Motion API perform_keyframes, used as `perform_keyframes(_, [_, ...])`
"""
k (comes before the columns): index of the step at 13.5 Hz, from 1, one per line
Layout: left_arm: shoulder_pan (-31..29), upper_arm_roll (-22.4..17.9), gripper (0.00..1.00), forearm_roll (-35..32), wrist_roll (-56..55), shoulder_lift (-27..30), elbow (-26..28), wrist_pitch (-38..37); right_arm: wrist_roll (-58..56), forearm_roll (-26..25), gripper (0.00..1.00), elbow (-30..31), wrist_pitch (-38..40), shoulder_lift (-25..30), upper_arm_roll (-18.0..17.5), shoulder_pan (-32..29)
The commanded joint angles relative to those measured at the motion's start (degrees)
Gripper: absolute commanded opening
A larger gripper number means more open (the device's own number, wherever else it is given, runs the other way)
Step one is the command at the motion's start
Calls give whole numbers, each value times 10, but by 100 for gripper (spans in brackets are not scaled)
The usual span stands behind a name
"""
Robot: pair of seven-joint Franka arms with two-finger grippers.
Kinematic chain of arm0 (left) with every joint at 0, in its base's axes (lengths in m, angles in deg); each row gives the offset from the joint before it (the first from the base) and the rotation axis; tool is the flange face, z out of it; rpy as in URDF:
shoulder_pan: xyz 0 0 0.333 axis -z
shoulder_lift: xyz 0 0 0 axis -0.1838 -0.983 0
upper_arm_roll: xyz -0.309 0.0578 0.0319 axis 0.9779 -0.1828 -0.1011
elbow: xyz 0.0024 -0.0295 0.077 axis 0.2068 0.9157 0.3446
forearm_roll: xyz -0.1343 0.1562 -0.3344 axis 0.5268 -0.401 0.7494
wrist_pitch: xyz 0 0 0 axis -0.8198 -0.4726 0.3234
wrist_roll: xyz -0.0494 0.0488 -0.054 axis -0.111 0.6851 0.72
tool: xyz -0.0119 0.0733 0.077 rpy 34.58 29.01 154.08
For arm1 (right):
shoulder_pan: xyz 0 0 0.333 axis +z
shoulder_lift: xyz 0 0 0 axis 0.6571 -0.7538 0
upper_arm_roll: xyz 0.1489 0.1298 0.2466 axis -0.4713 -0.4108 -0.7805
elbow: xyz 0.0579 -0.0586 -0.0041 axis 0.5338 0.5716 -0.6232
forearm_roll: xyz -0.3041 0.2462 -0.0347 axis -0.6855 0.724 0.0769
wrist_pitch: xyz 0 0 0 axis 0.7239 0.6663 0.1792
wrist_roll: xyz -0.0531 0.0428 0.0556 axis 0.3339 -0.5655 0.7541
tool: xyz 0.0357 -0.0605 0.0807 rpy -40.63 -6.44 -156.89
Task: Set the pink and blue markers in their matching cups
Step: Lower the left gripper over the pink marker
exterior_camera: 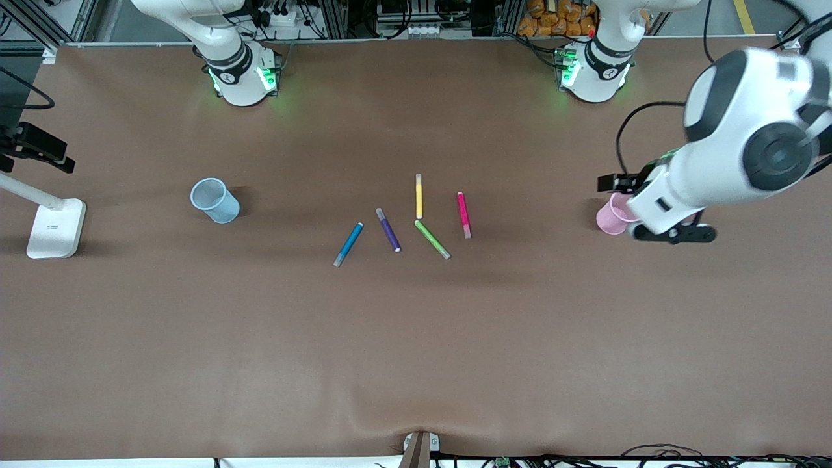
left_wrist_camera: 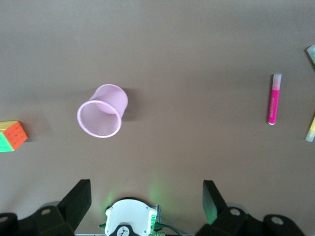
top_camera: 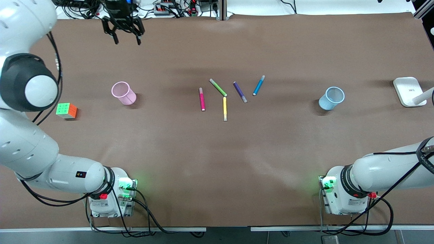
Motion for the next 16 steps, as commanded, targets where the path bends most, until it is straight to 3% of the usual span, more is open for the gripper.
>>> perform_keyframes(1, [2,2,100,9,-6,-27,-17,3,-8,5,100,-1,4,0,-2,-5])
perform_keyframes(6, [12,2,100,64,-23,-67,-17,28,-9,5,100,-2,3,-1,-2,-6])
perform_keyframes(16, [141,2,100,79,-198,-178,-16,138,-9,4,100,-3,3,-11,-2,-8])
